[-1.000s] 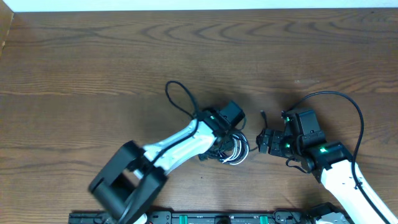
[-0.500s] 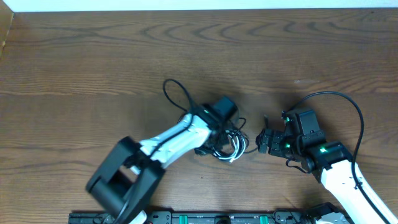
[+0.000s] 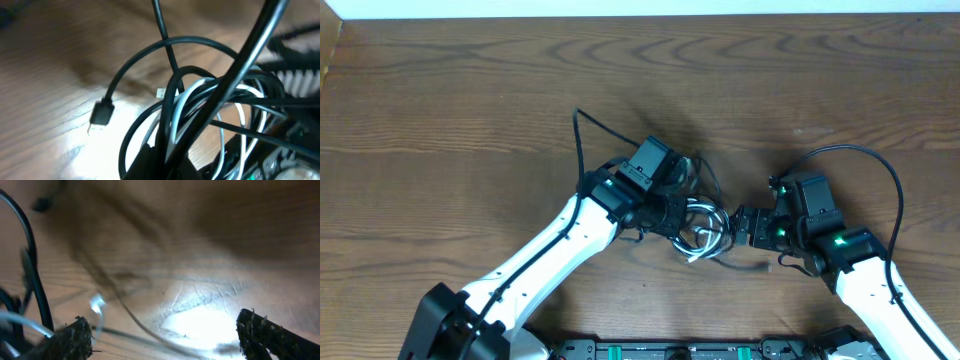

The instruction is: Untangle cables

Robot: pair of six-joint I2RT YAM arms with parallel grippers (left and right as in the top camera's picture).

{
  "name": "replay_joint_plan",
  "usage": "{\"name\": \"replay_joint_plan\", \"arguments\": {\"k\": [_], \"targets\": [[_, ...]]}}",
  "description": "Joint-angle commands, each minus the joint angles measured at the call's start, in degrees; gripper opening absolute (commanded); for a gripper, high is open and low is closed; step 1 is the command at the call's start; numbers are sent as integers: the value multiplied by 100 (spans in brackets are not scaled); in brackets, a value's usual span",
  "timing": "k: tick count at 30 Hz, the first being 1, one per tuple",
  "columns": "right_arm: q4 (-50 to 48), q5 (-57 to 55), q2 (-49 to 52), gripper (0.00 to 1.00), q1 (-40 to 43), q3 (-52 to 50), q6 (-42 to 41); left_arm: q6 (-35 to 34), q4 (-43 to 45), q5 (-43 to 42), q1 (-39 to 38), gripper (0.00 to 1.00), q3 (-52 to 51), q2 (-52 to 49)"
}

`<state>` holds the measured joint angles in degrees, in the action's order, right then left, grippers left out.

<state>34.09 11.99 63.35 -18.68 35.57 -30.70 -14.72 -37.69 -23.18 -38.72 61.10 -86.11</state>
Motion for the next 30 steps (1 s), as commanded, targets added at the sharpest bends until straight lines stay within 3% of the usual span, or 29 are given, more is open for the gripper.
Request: {"name": "replay_joint_plan", "arguments": {"k": [1,3,9,14,20,23,25,27,30], "targets": [[-205,33,-35,90,-15,39,-258,951,-50,-643,28,7,74,74],[-361,35,-35,91,-4,39,-431,1104,-87,-848,94,7,74,74],[-837,157,-35,90,-7,39,-879,2098,-122,-2771,468,7,74,74],[-1377,1803,-35,86,-4,39,-308,2267,-122,-2656,732,8,74,72],[-1665,3163,-35,76,11,42,190,2258,-52,-1709,732,7,74,66],[-1598,3410,-35,58,-4,39,271,1947,315,-1644,765,7,74,66],[-1392,3167,-35,52,-17,39,271,1381,699,-1685,828,8,74,66],[-1119,2710,-35,48,-15,39,243,1207,1036,-2249,909,7,74,66],[-769,1915,-35,39,-15,39,190,1558,1519,-3993,1047,7,74,66]]}}
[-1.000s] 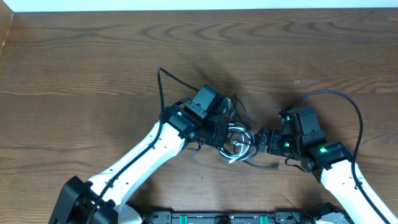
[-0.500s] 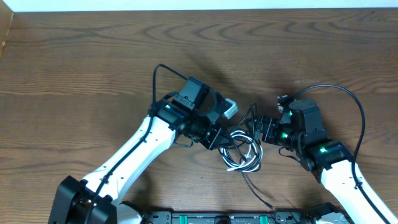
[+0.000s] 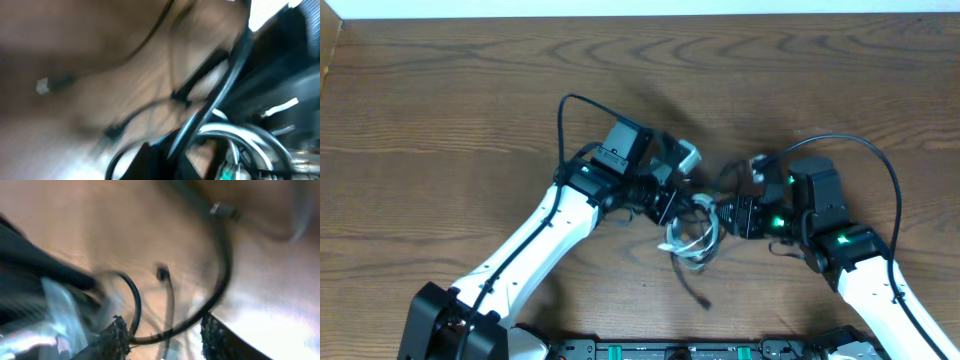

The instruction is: Untangle cables

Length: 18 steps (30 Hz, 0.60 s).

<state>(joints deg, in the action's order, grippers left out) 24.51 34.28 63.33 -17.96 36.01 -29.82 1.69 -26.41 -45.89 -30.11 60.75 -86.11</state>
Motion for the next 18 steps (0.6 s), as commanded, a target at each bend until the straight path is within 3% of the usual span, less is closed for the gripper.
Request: {"name": "replay_joint_plan", "arguments": {"k": [1,3,6,13,18], "targets": [[273,-645,-33,37,-87,-4,2,-68,588,-2308,227,7,109,66],[356,-1307,-33,36,-87,-4,-295,-70,927,-3377,315,8,109,66],[367,-2085,-33,37,-87,-4,-667,-140,1005,-3989,398,8,109,66],[1040,-3980,-33,39,-55,-4,-1440,-289,1010,-4216,839,8,109,72],[1867,-4627,-33,39,267,-4,-1945,-289,1008,-4192,1558,8,109,72]]}}
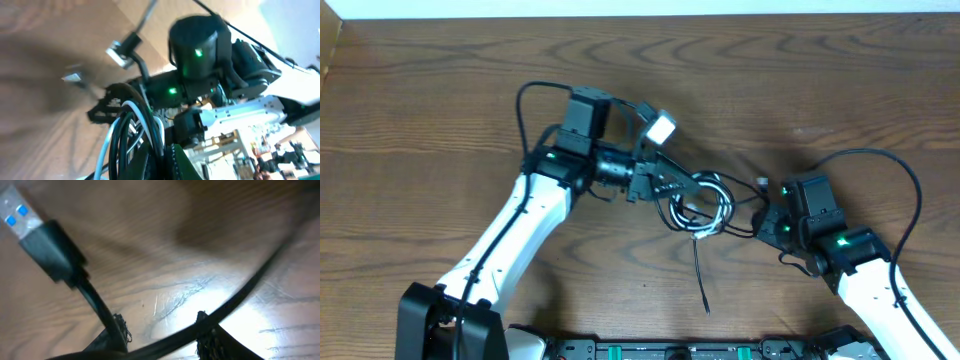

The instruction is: Untangle cables

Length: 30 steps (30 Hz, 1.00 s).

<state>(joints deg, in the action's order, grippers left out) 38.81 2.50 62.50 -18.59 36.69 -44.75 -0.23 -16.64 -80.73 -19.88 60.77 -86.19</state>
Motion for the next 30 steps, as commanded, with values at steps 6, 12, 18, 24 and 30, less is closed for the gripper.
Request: {"name": "replay_joint_plan", "arguments": {"k": [6,12,18,24,30], "targets": [[538,-1392,50,40,555,-72,-455,-109,33,-466,1307,8,107,81],[828,-1419,50,42,555,-72,-938,-874,26,651,1967,8,107,81],[857,-1416,50,48,553,-72,-968,-2280,4,2048,2277,8,105,81],[835,-1408,50,48,553,-72,-968,-3117,-151,2898,2271,8,105,81],[568,-984,50,49,553,-72,-774,-3222,-549,3088,2232,8,96,79]]}}
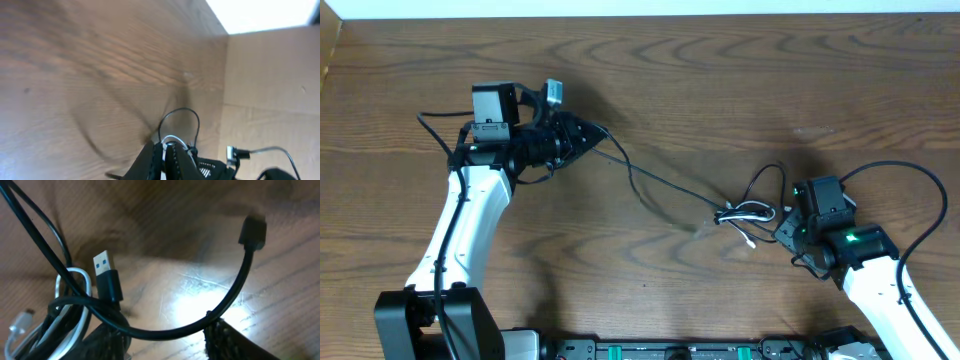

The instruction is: Untangle cables

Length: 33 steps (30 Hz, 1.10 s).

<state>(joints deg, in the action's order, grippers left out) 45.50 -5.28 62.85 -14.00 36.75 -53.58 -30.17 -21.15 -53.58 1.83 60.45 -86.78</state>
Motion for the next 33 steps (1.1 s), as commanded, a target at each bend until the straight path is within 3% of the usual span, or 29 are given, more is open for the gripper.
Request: {"name": "replay_joint_plan", "arguments": {"k": [1,5,6,7,10,13,15,18,20,21,24,26,28,33], "targets": [[-264,55,15,48,92,-79,409,-227,-181,374,35,8,129,138],[-1178,1764,15,43,37,-79,1858,72,-400,376,-162,9,127,138],[-1469,2343,15,41,15,-79,2205,234,-407,380,-227,17,127,138],[-1679,2717,15,40,0,-79,2404,282,-411,435,-275,17,127,138],[-2446,3650,15,37,-26,-79,2820,269,-435,732,-435,34,125,138],[-2970,3880,15,35,-31,-79,2815,267,-450,938,-590,47,118,138],[-3123,3860,15,35,-31,-79,2809,269,-487,973,-680,69,118,138],[-2938,3342,28,41,-31,-79,2522,269,-592,1003,-798,77,116,138],[-2621,2743,68,49,-31,-79,2146,267,-710,1331,-868,78,107,138],[-2472,2509,94,54,-31,-79,2009,264,-824,1659,-909,84,105,138],[-2055,2052,214,71,-31,-79,1762,-321,-1440,3300,-1040,92,103,138],[-1895,2020,328,76,-31,-79,1738,-1314,-2124,4666,-1108,94,101,138],[-1808,2024,431,79,-31,-79,1738,-1801,-2675,5429,-1143,98,101,138],[-1744,2022,575,86,-31,-79,1740,-1150,-3353,5036,-1163,98,101,138]]}}
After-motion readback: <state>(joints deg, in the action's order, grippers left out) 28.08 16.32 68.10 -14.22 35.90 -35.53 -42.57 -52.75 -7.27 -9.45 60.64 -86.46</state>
